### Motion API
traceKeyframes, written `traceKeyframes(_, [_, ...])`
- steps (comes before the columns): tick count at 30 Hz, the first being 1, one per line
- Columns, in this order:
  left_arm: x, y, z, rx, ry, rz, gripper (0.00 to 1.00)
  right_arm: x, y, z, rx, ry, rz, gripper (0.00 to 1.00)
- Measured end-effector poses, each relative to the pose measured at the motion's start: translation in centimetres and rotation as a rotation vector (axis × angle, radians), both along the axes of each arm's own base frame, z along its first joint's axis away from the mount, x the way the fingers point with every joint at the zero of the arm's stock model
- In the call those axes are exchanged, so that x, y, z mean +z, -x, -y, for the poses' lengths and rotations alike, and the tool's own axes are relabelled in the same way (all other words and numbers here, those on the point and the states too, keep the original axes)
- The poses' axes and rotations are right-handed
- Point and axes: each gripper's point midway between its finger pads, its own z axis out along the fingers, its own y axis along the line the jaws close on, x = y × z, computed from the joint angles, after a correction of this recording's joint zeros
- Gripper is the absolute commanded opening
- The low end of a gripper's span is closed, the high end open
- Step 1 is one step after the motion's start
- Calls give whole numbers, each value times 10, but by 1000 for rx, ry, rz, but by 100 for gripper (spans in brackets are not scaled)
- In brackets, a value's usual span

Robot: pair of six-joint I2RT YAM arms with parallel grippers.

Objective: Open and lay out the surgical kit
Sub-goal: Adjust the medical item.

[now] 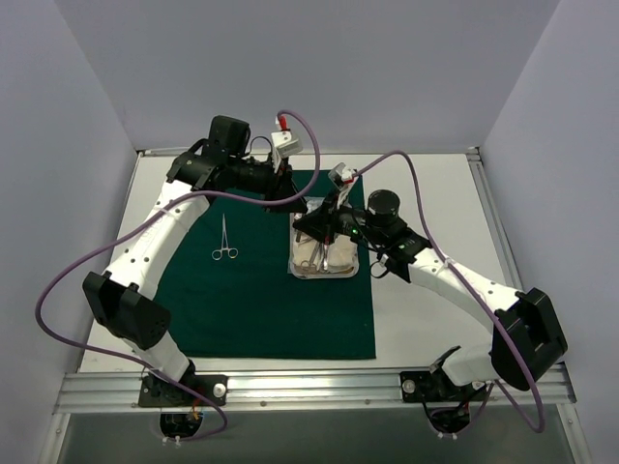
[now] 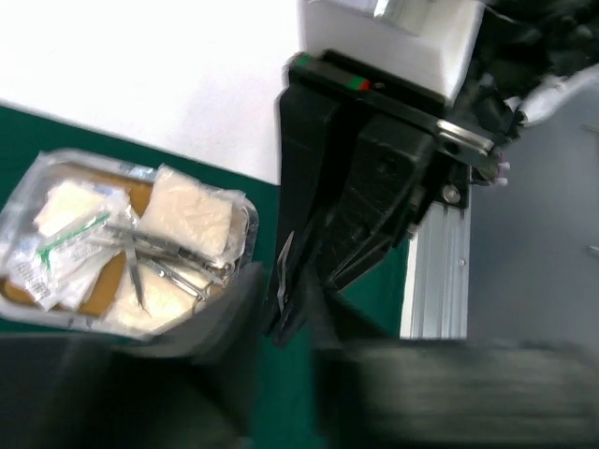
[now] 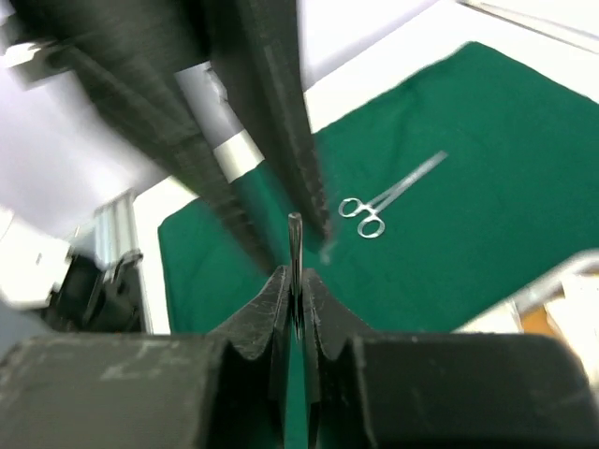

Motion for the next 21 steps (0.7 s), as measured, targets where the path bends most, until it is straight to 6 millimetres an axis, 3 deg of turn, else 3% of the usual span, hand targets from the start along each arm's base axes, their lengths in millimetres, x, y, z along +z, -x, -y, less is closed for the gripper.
traceKeyframes(1, [-3,-4,-2,22,-14,-1,62,-2,-3,0,-32,1,-22,0])
traceKeyframes(5, [-16,-24,-19,162,-86,-22,85,-23,-16,3,-219,44,-166,0])
traceKeyframes(6, [-19,-30,-26,198,-101,-31,96,-31,-15,3,-262,69,-214,0])
traceKeyframes(10, [-23,-49,-71,347,-151,-66,94,-72,4,1,-436,186,-420,0])
traceKeyframes(15, [-21,-64,-155,579,-212,-73,94,-140,54,-1,-574,409,-628,0])
traceKeyframes(18, [-32,-55,-188,662,-243,-86,94,-177,86,-8,-605,543,-711,0])
traceKeyframes(21, [-50,-43,-201,685,-288,-115,94,-200,106,-9,-630,625,-770,0])
